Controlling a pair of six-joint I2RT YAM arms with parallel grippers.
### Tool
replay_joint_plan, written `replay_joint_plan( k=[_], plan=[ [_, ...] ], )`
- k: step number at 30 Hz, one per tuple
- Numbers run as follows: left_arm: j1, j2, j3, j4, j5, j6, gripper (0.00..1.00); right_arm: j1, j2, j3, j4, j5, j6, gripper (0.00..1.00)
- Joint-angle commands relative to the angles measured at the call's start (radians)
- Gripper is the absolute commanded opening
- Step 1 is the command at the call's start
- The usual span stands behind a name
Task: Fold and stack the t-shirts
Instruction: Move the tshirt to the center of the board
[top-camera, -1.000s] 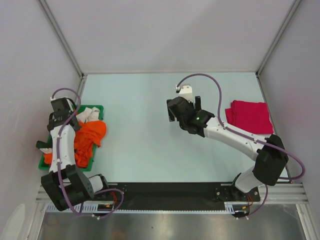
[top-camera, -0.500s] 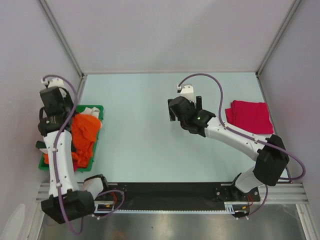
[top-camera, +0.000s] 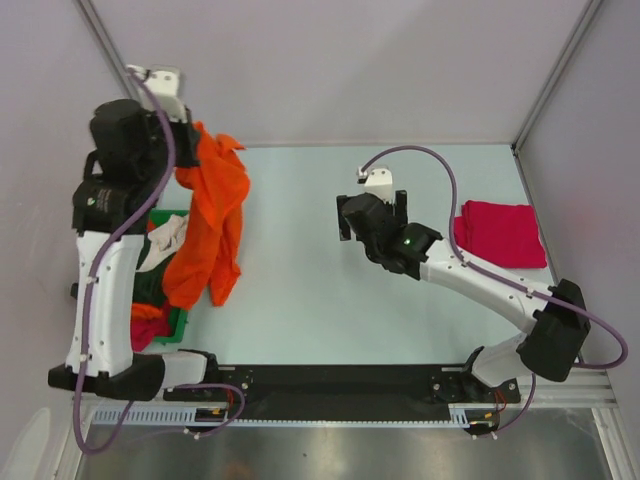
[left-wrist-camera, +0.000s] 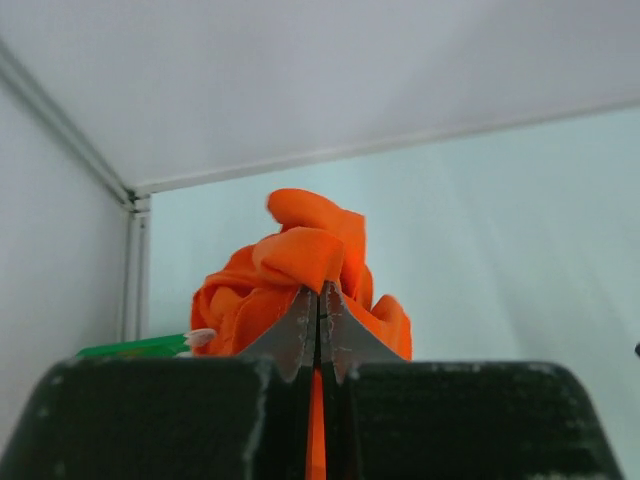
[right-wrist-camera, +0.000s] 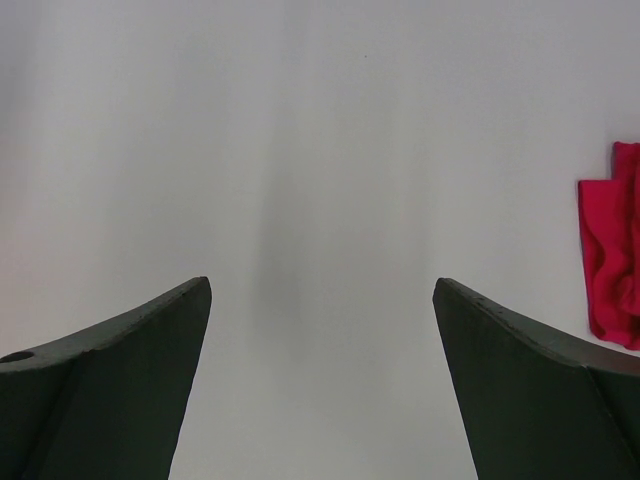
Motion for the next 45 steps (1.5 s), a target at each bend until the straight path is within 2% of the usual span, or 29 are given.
replay_joint_plan(
  k=[1, 5, 8, 12, 18, 25, 32, 45],
  plan=[
    [-0.153, 0.052, -0.007, -0.021, -0.057, 0.099, 0.00, 0.014, -0.068, 0.044, 0.001, 0.045, 0.005, 1.00],
    [-0.278, 0.133, -0.010, -0.013, -0.097, 0.128, 0.00, 0.048, -0.096, 0.030, -0.029, 0.088, 0.042, 1.00],
    [-0.299, 0.172, 0.010, -0.010, -0.116, 0.123, 0.00, 0.072, -0.114, 0.026, -0.059, 0.099, 0.070, 0.99],
    [-0.301, 0.218, 0.010, 0.014, -0.111, 0.123, 0.00, 0.126, -0.124, 0.000, -0.020, 0.062, 0.056, 0.95],
    [-0.303, 0.318, 0.013, 0.048, -0.088, 0.114, 0.00, 0.275, -0.032, 0.032, -0.019, 0.125, 0.038, 0.94],
    [-0.359, 0.410, 0.005, 0.065, -0.047, 0.094, 0.00, 0.365, 0.123, 0.118, -0.007, 0.160, -0.014, 0.94],
    [-0.441, 0.419, 0.024, 0.063, -0.050, 0.096, 0.00, 0.367, 0.264, 0.214, 0.030, 0.177, -0.065, 0.94],
    [-0.454, 0.410, 0.036, 0.046, -0.056, 0.115, 0.00, 0.332, 0.429, 0.358, 0.099, 0.042, -0.110, 0.91]
  ],
)
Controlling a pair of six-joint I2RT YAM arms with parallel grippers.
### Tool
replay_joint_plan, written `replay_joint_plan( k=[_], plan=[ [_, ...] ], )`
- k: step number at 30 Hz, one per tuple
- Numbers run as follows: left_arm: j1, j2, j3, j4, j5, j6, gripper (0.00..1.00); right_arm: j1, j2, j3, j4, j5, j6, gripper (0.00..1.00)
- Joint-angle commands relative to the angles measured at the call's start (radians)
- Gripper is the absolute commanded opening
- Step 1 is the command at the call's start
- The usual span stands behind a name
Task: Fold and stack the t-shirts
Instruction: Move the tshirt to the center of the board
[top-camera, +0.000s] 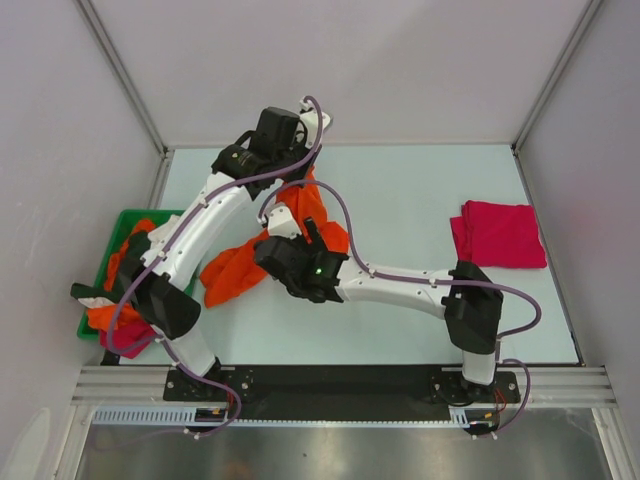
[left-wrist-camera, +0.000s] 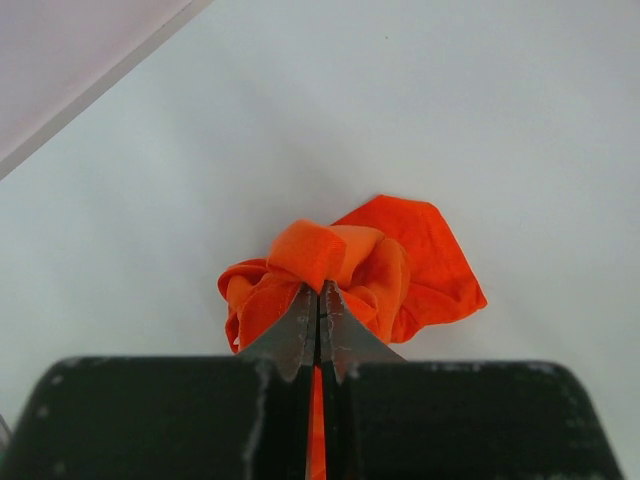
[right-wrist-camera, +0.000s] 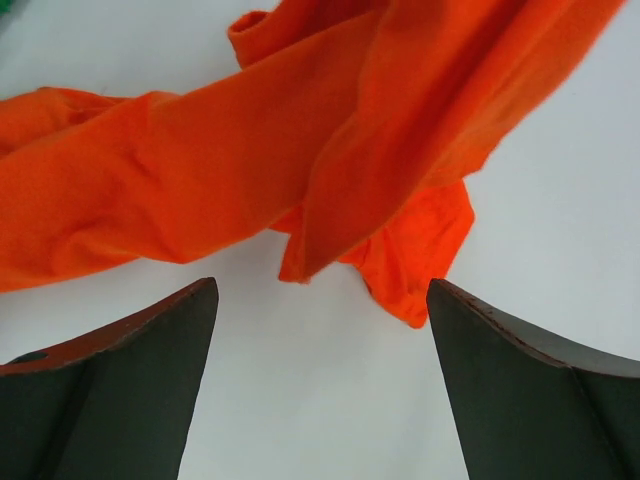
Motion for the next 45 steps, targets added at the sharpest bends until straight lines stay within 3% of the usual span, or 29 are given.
replay_joint_plan(
  k=[1, 13, 28, 30, 31, 32, 36, 45],
  plan=[
    [-0.003, -0.038, 0.053, 0.024, 0.000, 0.014, 0.00, 0.010, 0.027, 0.083, 0.050, -0.045, -0.015, 0.91],
    [-0.003, -0.046, 0.038, 0.021, -0.003, 0.006, 0.00, 0.032, 0.078, 0.103, 0.029, -0.083, 0.028, 0.86],
    [-0.003, -0.086, 0.002, 0.021, -0.029, 0.020, 0.00, -0.059, 0.094, 0.061, 0.009, -0.082, 0.065, 0.84],
    [-0.003, -0.087, 0.001, 0.019, -0.030, 0.020, 0.00, -0.059, 0.102, 0.055, 0.010, -0.089, 0.074, 0.81],
    [-0.003, -0.087, 0.001, 0.019, -0.030, 0.020, 0.00, -0.060, 0.104, 0.054, 0.009, -0.091, 0.082, 0.76],
    [-0.003, -0.087, 0.001, 0.021, -0.030, 0.020, 0.00, -0.059, 0.108, 0.049, 0.010, -0.093, 0.085, 0.65],
    [-0.003, -0.089, -0.004, 0.019, -0.035, 0.023, 0.00, -0.053, 0.102, 0.046, 0.015, -0.070, 0.094, 0.48],
    [-0.003, -0.092, -0.010, 0.019, -0.036, 0.020, 0.00, -0.050, 0.082, 0.044, -0.002, -0.013, 0.099, 0.56]
  ],
)
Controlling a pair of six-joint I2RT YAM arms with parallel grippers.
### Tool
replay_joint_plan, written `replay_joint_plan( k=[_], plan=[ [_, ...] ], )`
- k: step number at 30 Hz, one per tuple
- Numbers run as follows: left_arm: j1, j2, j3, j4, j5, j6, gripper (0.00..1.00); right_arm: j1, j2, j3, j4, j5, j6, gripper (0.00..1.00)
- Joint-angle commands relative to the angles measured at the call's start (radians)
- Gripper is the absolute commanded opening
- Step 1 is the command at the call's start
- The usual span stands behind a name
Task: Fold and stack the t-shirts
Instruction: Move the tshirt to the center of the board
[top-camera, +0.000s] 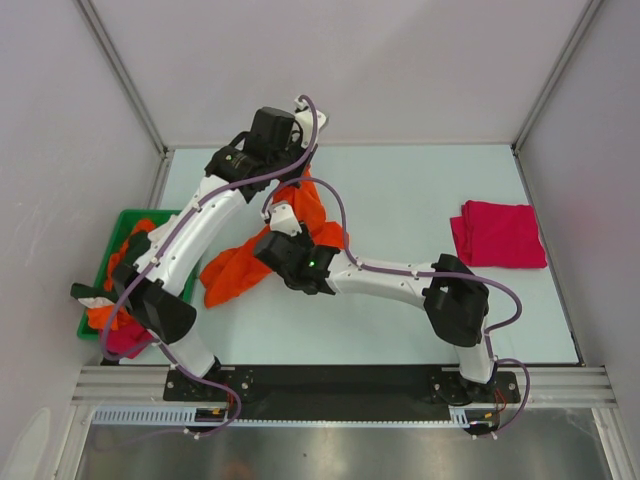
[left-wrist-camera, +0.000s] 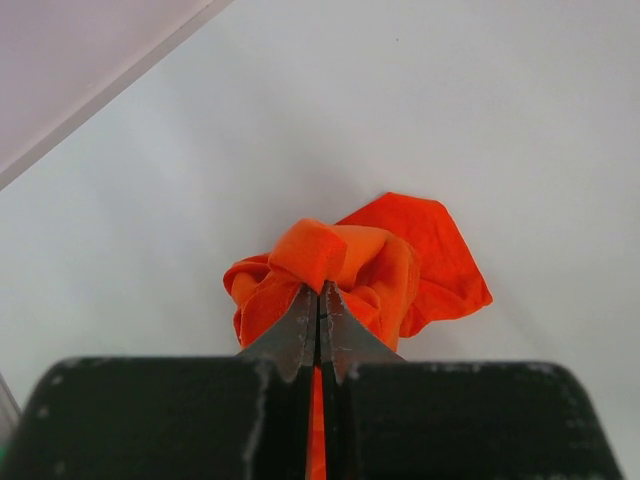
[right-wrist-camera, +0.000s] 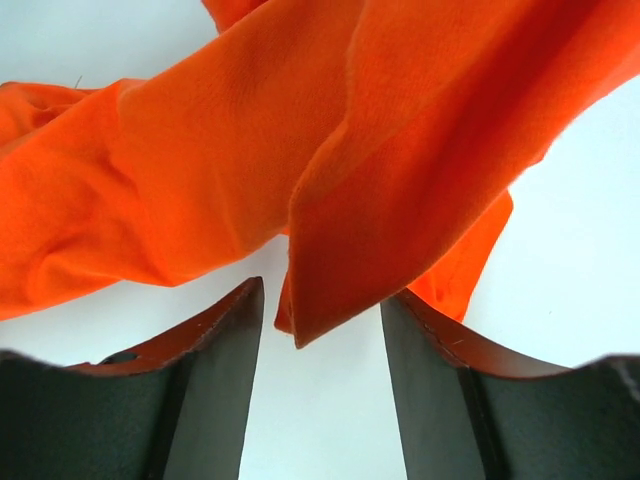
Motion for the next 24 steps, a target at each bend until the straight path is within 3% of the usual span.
replay_joint_plan(
  k=[1, 4, 5, 6, 11, 13, 16, 17, 18, 19, 24],
  plan=[
    [-0.002, -0.054, 0.002, 0.028, -0.012, 0.017, 0.00, 0.003, -0.024, 0.004, -0.005, 0.058, 0.020, 0.55],
    [-0.002, -0.057, -0.005, 0.028, -0.013, 0.017, 0.00, 0.002, -0.029, -0.005, 0.005, 0.076, 0.019, 0.30],
    [-0.002, -0.057, -0.011, 0.031, -0.013, 0.015, 0.00, 0.002, -0.032, -0.005, 0.007, 0.082, 0.019, 0.10],
    [-0.002, -0.059, -0.014, 0.033, -0.013, 0.018, 0.00, 0.000, -0.030, -0.004, 0.005, 0.084, 0.023, 0.01],
    [-0.002, -0.060, -0.021, 0.036, -0.023, 0.020, 0.00, 0.008, -0.054, -0.019, 0.002, 0.122, 0.031, 0.00],
    [-0.002, -0.057, -0.024, 0.039, -0.039, 0.021, 0.15, 0.026, -0.082, -0.027, -0.008, 0.156, 0.029, 0.00],
    [0.005, -0.050, -0.051, 0.059, -0.069, 0.032, 0.59, 0.043, -0.182, -0.069, -0.076, 0.223, 0.063, 0.00],
    [0.020, -0.048, -0.061, 0.065, -0.076, 0.028, 0.84, 0.040, -0.223, -0.086, -0.100, 0.236, 0.101, 0.00],
    [0.033, -0.042, -0.064, 0.076, -0.081, 0.006, 0.92, 0.039, -0.296, -0.128, -0.134, 0.251, 0.109, 0.00],
    [0.045, -0.040, -0.067, 0.079, -0.075, -0.005, 0.99, 0.034, -0.344, -0.146, -0.154, 0.283, 0.117, 0.00],
    [0.140, -0.022, -0.061, 0.080, -0.043, -0.063, 1.00, -0.055, -0.548, -0.160, -0.283, 0.360, 0.109, 0.00]
  ],
)
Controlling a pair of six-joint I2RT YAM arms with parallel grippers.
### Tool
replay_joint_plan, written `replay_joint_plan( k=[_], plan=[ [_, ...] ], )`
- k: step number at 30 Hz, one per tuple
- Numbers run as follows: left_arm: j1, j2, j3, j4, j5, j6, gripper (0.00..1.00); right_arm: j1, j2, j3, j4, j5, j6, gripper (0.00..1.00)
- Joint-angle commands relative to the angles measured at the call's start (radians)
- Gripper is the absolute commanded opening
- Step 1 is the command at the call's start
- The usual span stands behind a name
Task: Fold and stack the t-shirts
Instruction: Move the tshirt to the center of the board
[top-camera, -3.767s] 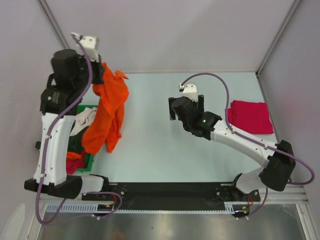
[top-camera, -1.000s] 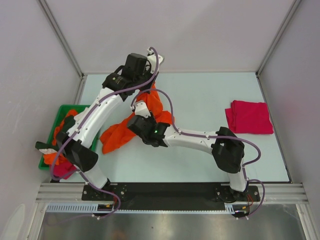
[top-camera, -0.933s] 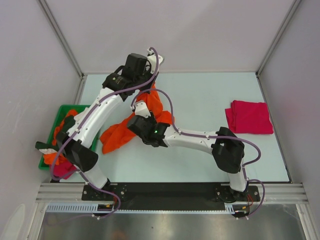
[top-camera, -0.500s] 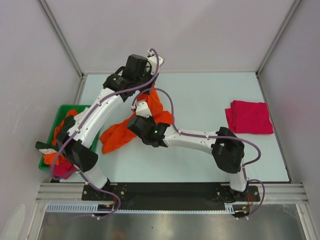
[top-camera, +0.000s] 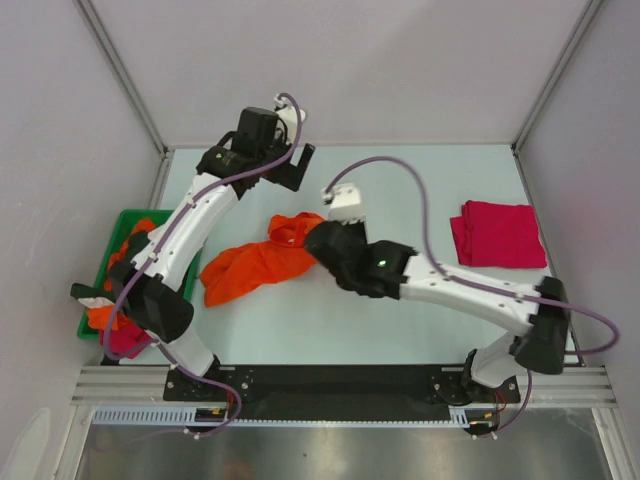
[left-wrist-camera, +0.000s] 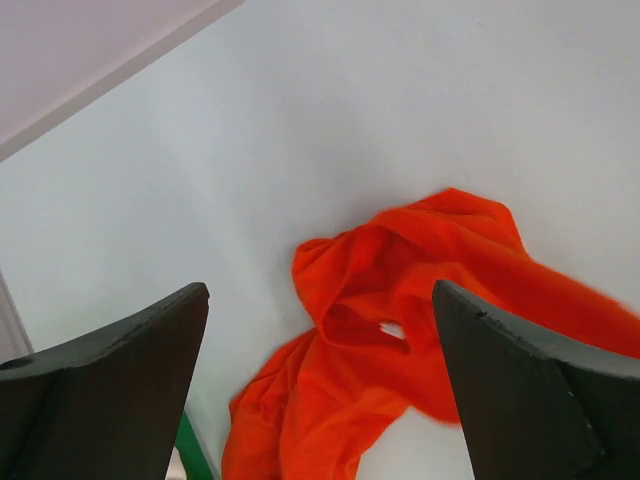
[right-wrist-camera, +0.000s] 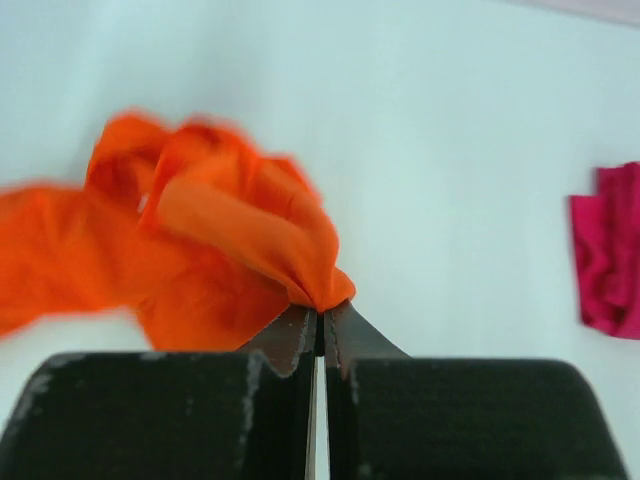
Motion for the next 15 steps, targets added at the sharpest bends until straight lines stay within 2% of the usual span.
replay_joint_plan(
  k=[1, 10, 15],
  plan=[
    [0.080, -0.020, -0.002, 0.043, 0.013, -0.060, 1.00, -0.088, -0.227, 0.021, -0.104, 0.161, 0.009, 0.00],
    [0.128, -0.164, -0.244, 0.075, -0.045, -0.086, 1.00, -0.288, -0.378, 0.021, -0.146, 0.180, -0.101, 0.00],
    [0.170, -0.264, -0.358, 0.044, 0.007, -0.091, 1.00, -0.346, -0.407, -0.039, -0.134, 0.123, -0.109, 0.00]
  ],
)
